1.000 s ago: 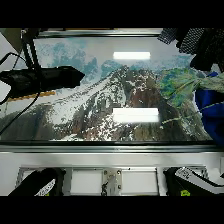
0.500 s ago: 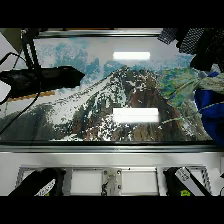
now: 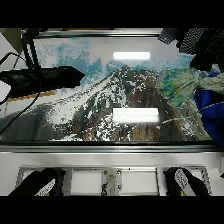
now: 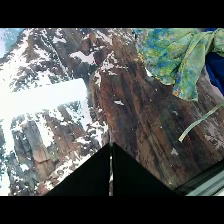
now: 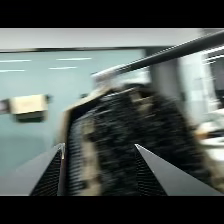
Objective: Fold the clothes and pants, and hang the long-sleeved shirts on hangers.
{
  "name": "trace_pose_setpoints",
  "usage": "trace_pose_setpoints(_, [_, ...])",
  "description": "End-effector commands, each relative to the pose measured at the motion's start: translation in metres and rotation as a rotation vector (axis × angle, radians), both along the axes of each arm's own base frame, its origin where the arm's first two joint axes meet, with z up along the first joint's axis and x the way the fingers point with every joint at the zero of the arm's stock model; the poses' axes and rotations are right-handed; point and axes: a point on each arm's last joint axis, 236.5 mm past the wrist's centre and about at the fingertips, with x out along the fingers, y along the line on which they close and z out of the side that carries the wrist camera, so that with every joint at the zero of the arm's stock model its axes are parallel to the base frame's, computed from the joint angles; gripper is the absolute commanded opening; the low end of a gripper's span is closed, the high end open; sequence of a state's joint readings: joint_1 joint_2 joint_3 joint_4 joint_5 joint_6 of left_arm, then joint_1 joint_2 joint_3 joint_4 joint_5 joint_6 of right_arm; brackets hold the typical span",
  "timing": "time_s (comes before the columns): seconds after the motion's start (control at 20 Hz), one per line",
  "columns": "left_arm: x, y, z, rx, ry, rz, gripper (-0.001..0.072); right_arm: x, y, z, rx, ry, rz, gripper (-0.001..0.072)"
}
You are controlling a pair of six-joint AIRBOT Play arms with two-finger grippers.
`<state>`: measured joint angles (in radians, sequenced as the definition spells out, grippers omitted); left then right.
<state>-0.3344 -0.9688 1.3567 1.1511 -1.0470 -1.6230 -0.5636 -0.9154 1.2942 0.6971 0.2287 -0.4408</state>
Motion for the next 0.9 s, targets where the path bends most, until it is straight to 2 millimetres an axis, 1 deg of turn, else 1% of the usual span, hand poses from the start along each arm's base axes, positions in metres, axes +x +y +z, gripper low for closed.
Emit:
trace_pose_setpoints(0.0, [0.000, 0.000, 0.000, 0.000, 0.001, -0.001, 0.0008, 0.046, 0.097, -0.037, 0.085, 0.006, 0.399, 0.0491])
trace_pose_setpoints(0.1, [0.000, 0.000, 0.000, 0.000, 0.001, 0.000, 0.0008, 0.064, 0.157, -0.075, 0.082, 0.091, 0.615, 0.0491])
trace_pose_setpoints(0.15, [0.000, 0.000, 0.000, 0.000, 0.001, 0.000, 0.0009, 0.068, 0.188, -0.096, 0.065, 0.151, 0.722, 0.0491])
trace_pose_setpoints(0.2, [0.000, 0.000, 0.000, 0.000, 0.001, 0.000, 0.0009, 0.067, 0.221, -0.120, 0.059, 0.233, 0.858, 0.0491])
trace_pose_setpoints(0.25, [0.000, 0.000, 0.000, 0.000, 0.001, 0.000, 0.0008, 0.061, 0.253, -0.148, 0.045, 0.339, 1.005, 0.0491])
trace_pose_setpoints(0.3, [0.000, 0.000, 0.000, 0.000, 0.001, -0.001, 0.0008, 0.050, 0.279, -0.177, 0.032, 0.453, 1.140, 0.0491])
trace_pose_setpoints(0.35, [0.000, 0.000, 0.000, 0.000, 0.001, -0.001, 0.0008, 0.036, 0.299, -0.205, 0.016, 0.564, 1.259, 0.0491])
trace_pose_setpoints(0.4, [0.000, 0.000, 0.000, 0.000, 0.001, 0.000, 0.0009, 0.023, 0.311, -0.230, -0.008, 0.665, 1.350, 0.0489])
trace_pose_setpoints(0.45, [0.000, 0.000, 0.000, 0.000, 0.001, 0.000, 0.0008, 0.015, 0.316, -0.250, -0.008, 0.747, 1.394, 0.0488])
trace_pose_setpoints(0.5, [0.000, 0.000, 0.000, 0.000, 0.001, 0.000, 0.0009, 0.013, 0.317, -0.268, 0.017, 0.836, 1.397, 0.0487])
trace_pose_setpoints(0.6, [0.000, 0.000, 0.000, 0.000, 0.001, 0.000, 0.0008, 0.008, 0.318, -0.299, -0.017, 0.981, 1.363, 0.0486])
trace_pose_setpoints(0.75, [0.000, 0.000, 0.000, 0.000, 0.001, 0.000, 0.0009, 0.002, 0.326, -0.330, -0.034, 1.140, 1.319, 0.0485])
trace_pose_setpoints(0.85, [0.000, 0.000, -0.001, 0.001, 0.003, -0.001, 0.0008, 0.003, 0.333, -0.345, -0.062, 1.201, 1.274, 0.0485])
